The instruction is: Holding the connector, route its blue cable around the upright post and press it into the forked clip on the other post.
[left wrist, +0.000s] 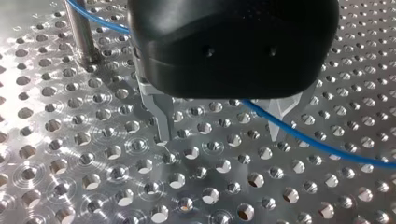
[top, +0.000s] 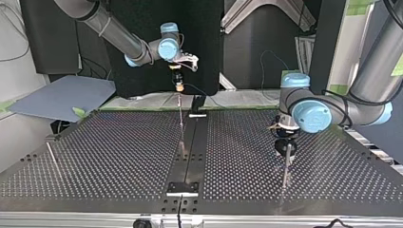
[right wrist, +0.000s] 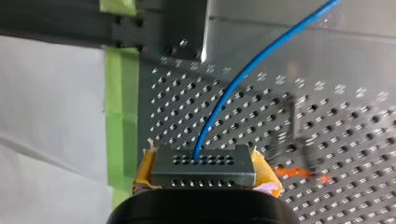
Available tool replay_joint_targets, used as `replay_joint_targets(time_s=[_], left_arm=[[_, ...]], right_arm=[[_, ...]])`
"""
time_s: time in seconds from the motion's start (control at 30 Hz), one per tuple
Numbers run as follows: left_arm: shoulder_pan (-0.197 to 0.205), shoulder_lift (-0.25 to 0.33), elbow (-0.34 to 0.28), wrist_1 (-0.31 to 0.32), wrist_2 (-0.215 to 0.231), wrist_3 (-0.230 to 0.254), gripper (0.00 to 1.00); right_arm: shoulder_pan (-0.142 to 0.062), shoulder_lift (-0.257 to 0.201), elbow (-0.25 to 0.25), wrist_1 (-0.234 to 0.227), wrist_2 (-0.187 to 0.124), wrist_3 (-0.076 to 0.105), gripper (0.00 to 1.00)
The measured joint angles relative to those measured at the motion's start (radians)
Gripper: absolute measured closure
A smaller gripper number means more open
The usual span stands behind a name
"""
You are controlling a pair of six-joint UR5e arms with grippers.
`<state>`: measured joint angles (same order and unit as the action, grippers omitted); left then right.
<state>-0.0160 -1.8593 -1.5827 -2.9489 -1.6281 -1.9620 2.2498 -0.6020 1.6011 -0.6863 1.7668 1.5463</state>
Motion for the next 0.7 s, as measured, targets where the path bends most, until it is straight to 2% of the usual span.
replay_joint_targets(time_s=[0.17, 0.33, 0.5, 0.7], left_arm=[[-0.001, 0.0, 0.0, -0.001, -0.001, 0.001, 0.0], [-0.002, 0.0, 0.0, -0.002, -0.001, 0.003, 0.0], [-0.003, 0.0, 0.0, -0.004, -0.002, 0.005, 0.0], [-0.003, 0.0, 0.0, -0.003, -0.002, 0.006, 0.0]], right_arm=[[-0.02, 0.044, 0.0, -0.031, 0.018, 0.002, 1.0], [-0.041, 0.084, 0.0, -0.041, 0.044, 0.003, 1.0], [-0.079, 0.126, 0.017, -0.056, 0.066, 0.006, 1.0], [-0.134, 0.181, 0.037, -0.105, 0.058, 0.023, 1.0]])
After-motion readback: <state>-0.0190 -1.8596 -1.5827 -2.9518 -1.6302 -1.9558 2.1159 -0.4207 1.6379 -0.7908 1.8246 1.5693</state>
